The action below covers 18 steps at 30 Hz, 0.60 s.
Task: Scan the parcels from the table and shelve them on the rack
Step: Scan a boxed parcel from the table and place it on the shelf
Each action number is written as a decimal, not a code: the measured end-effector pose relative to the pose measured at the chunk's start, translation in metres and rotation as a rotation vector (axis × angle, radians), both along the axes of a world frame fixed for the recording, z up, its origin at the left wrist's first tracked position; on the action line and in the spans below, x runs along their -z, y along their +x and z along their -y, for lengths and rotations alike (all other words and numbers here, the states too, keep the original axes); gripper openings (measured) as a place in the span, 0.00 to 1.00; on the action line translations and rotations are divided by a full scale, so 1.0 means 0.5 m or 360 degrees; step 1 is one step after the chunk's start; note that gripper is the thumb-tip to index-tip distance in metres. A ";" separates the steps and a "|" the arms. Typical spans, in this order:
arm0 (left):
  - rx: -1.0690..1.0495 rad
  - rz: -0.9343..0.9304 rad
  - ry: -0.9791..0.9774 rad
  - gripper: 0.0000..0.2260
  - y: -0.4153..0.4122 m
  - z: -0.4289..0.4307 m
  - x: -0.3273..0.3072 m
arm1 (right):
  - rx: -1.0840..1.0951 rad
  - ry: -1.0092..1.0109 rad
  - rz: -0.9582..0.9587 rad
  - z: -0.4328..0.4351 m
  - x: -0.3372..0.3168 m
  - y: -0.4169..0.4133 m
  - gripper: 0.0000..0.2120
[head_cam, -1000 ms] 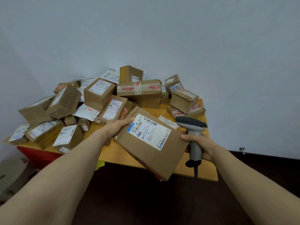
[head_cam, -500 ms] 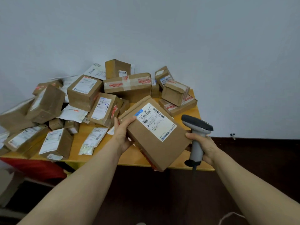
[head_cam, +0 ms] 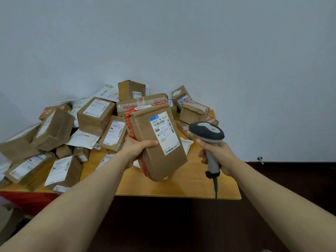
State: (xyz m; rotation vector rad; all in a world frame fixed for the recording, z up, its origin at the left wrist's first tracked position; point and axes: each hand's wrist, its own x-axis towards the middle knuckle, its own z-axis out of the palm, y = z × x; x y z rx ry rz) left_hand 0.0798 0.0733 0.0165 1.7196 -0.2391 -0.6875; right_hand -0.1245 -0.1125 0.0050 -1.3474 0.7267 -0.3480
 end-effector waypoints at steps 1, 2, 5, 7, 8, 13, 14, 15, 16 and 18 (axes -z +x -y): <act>-0.0027 0.0058 0.0028 0.32 0.007 -0.003 -0.001 | -0.0088 0.0037 0.0018 -0.007 -0.012 0.006 0.14; -0.0043 0.0107 0.0064 0.32 0.013 -0.007 -0.001 | -0.0172 0.0069 0.0024 -0.015 -0.022 0.013 0.12; -0.0076 0.0198 0.0145 0.37 0.027 -0.016 0.001 | -0.0323 0.0090 0.0001 -0.038 -0.046 0.037 0.09; -0.0114 0.0214 0.0196 0.44 0.031 -0.021 0.002 | -0.0356 0.0050 -0.0025 -0.053 -0.059 0.049 0.08; -0.0130 0.0223 0.0210 0.46 0.033 -0.023 0.001 | -0.0371 0.0023 -0.0032 -0.058 -0.064 0.054 0.08; -0.0158 0.0252 0.0242 0.45 0.042 -0.031 -0.005 | -0.0379 -0.0047 -0.0051 -0.070 -0.075 0.061 0.10; -0.0162 0.0253 0.0243 0.45 0.044 -0.034 -0.005 | -0.0381 -0.0047 -0.0057 -0.070 -0.076 0.060 0.10; -0.0163 0.0248 0.0241 0.45 0.047 -0.035 -0.004 | -0.0381 -0.0052 -0.0063 -0.070 -0.078 0.060 0.10; -0.0162 0.0242 0.0241 0.45 0.049 -0.037 -0.004 | -0.0381 -0.0056 -0.0067 -0.070 -0.081 0.060 0.10; -0.0159 0.0229 0.0237 0.45 0.052 -0.037 -0.004 | -0.0381 -0.0060 -0.0060 -0.068 -0.084 0.059 0.10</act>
